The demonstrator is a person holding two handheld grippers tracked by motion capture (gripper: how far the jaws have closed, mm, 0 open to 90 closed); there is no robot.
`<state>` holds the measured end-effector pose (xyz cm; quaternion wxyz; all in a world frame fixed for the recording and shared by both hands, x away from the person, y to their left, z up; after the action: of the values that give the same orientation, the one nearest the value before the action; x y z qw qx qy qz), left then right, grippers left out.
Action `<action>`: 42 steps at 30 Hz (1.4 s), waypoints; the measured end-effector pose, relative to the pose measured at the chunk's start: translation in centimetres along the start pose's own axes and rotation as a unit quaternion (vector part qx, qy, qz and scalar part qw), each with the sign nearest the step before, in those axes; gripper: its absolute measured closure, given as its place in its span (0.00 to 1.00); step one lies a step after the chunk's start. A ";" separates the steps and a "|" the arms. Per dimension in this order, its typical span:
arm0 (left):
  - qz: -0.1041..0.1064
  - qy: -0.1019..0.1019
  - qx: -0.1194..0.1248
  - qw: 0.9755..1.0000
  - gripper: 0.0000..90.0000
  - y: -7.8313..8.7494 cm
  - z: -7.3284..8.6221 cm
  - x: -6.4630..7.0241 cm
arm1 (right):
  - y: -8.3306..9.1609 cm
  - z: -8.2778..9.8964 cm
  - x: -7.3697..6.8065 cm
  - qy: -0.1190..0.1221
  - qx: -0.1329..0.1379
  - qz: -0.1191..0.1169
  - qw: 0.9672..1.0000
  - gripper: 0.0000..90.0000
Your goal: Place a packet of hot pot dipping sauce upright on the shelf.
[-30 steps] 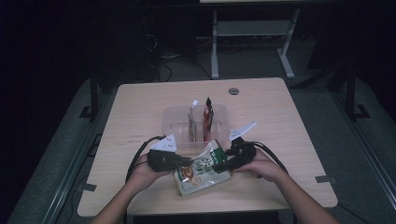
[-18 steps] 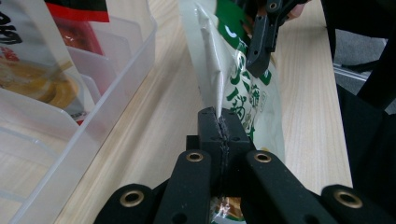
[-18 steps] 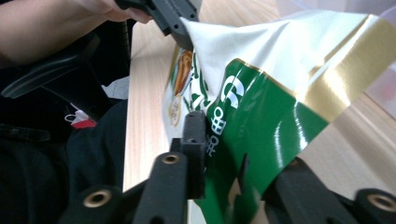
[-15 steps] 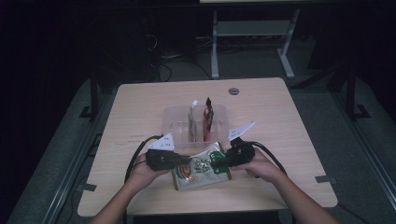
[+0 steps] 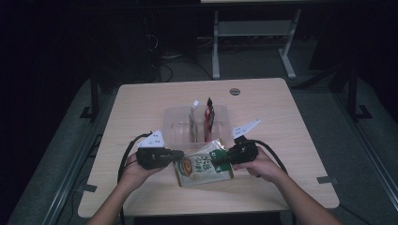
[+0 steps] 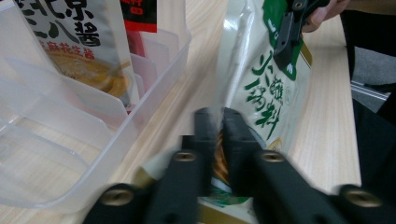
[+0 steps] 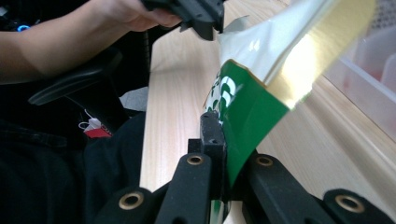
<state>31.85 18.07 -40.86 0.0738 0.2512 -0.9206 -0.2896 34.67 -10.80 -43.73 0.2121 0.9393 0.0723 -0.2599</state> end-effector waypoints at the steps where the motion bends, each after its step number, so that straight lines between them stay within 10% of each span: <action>1: -0.004 -0.002 -0.004 1.000 0.99 -0.1 -0.1 0.1 | 0.0 -0.1 -0.1 0.006 -0.001 -0.002 1.000 1.00; 6: -0.019 -0.012 -0.018 1.000 1.00 -1.2 -0.5 0.4 | -0.6 -0.9 -1.2 0.022 0.005 -0.027 0.999 1.00; 18: 0.041 -0.040 -0.048 0.997 1.00 -4.7 -1.1 3.4 | -0.7 -2.1 -2.4 0.053 0.020 -0.041 0.998 1.00; 24: 0.037 -0.039 -0.046 0.997 0.87 -4.6 -1.1 3.4 | -0.5 -2.2 -2.7 0.058 0.021 -0.044 0.997 1.00; 42: 0.065 -0.023 -0.039 0.997 0.59 -3.2 -0.7 3.1 | 5.2 -1.2 -3.7 0.057 0.071 0.024 0.996 1.00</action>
<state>30.70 13.89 -42.19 0.0814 0.1808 -0.9244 -0.3257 33.33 -15.07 -39.04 0.1463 0.9667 0.0428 -0.2056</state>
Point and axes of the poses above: each handheld gripper's, and its own axes: y roughly backward along the jaws, z roughly out of its underside, x roughly to its right, the point moved 2 cm from there along -y, roughly forward along the jaws, and after that the axes turned 9 degrees about -z, right-handed, at the moved point
